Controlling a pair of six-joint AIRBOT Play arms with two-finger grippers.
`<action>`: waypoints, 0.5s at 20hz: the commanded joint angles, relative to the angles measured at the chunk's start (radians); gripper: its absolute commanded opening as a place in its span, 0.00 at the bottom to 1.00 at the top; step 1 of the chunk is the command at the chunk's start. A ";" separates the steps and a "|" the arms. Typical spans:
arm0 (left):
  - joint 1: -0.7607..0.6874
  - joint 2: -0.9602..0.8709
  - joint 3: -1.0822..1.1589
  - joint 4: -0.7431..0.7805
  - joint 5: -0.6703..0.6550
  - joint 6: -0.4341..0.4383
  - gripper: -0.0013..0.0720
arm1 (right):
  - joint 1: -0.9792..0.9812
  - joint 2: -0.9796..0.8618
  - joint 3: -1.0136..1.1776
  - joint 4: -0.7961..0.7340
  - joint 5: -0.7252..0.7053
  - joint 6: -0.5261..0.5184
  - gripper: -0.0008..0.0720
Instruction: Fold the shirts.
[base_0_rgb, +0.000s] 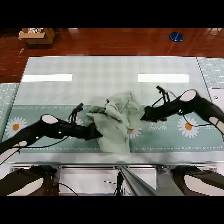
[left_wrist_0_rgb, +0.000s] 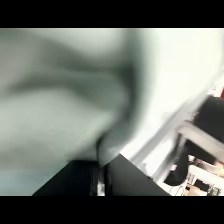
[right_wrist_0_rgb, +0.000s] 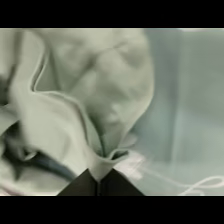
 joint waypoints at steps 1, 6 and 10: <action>0.071 0.104 0.106 -0.001 -0.152 0.008 0.06 | -0.070 0.140 0.151 -0.065 0.116 -0.036 0.05; 0.350 0.335 0.407 -0.001 -0.377 -0.017 0.06 | -0.217 0.364 0.362 -0.288 0.069 0.029 0.05; 0.600 0.429 0.609 -0.001 -0.436 -0.122 0.06 | -0.286 0.451 0.430 -0.290 0.062 0.029 0.05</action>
